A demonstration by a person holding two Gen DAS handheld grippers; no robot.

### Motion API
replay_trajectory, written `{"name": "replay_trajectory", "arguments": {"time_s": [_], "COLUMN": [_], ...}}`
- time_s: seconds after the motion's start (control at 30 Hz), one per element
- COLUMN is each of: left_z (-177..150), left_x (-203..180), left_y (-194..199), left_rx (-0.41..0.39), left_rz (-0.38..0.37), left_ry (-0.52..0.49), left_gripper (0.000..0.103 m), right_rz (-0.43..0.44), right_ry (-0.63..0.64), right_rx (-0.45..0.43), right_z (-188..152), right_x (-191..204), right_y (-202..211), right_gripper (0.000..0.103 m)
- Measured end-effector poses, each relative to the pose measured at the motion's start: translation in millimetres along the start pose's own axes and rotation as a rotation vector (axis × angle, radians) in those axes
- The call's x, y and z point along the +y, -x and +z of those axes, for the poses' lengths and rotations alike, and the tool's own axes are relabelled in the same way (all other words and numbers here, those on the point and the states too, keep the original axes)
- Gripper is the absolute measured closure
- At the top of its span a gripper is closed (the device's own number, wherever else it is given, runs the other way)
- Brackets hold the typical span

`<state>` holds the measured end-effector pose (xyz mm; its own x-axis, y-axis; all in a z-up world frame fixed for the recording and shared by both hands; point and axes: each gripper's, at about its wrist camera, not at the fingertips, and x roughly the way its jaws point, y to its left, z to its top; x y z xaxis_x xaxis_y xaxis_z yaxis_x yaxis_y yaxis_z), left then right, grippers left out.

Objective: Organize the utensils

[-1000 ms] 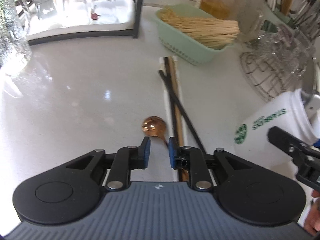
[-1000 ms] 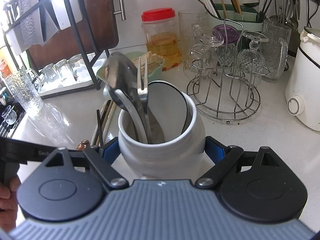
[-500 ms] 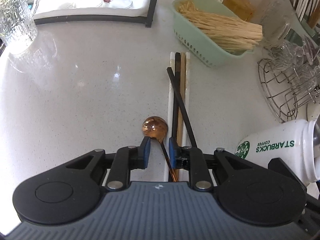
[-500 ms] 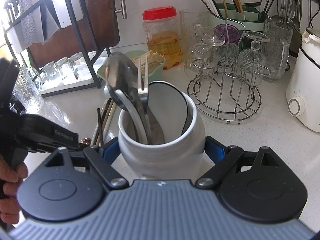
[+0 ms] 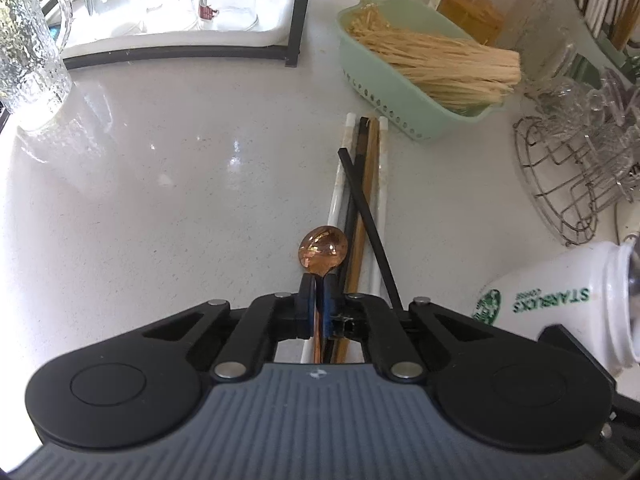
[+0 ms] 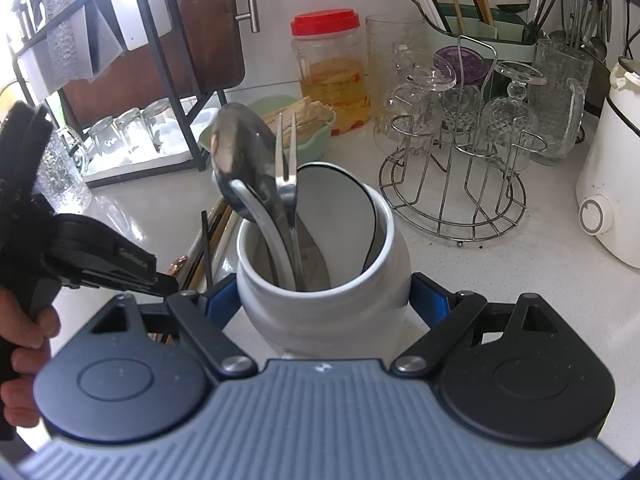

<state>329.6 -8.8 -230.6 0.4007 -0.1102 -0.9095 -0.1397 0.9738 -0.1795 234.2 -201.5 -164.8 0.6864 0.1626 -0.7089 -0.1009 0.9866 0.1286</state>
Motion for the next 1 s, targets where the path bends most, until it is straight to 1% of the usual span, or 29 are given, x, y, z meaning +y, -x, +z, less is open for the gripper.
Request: {"name": "replay_trajectory", "arguments": {"time_s": [0.17,0.3,0.5,0.63,0.7,0.77,0.9,1.0], "left_z": [-2.6,-1.7,-4.8,-10.0,-12.7,-15.3,-20.5,-20.3], "left_x": [-4.2,-5.4,-10.8,-9.8,-8.7,-8.0,-15.4,-16.4], "left_y": [23.9,43.7,72.9,88.5,96.2,106.5,120.9,123.2], "left_rx": [-0.052,-0.083,-0.155,-0.176,-0.189,-0.206,-0.260,-0.273], "left_rz": [-0.018,-0.047,-0.060,-0.076,-0.088,-0.098,-0.096,-0.097], "left_ry": [-0.031,-0.033,-0.060,-0.049,-0.046,-0.049,-0.100,-0.105], "left_gripper": [0.099,0.099,0.099,0.100,0.103,0.103,0.103,0.103], "right_rz": [0.006,0.011,0.021,0.033,0.040,0.044,0.049,0.050], "right_ry": [0.006,0.010,0.023,0.037,0.048,0.052,0.056,0.052], "right_rx": [0.006,0.011,0.014,0.020,0.020,0.020,0.009,0.002], "right_z": [0.7,1.2,-0.1,-1.0,-2.4,-3.7,-6.9,-7.6], "right_x": [-0.7,-0.9,1.1,3.8,5.3,6.7,8.6,8.5], "right_y": [-0.6,-0.5,0.8,1.8,2.8,4.0,5.9,6.2], "right_gripper": [0.012,0.012,0.012,0.012,0.012,0.012,0.012,0.012]}}
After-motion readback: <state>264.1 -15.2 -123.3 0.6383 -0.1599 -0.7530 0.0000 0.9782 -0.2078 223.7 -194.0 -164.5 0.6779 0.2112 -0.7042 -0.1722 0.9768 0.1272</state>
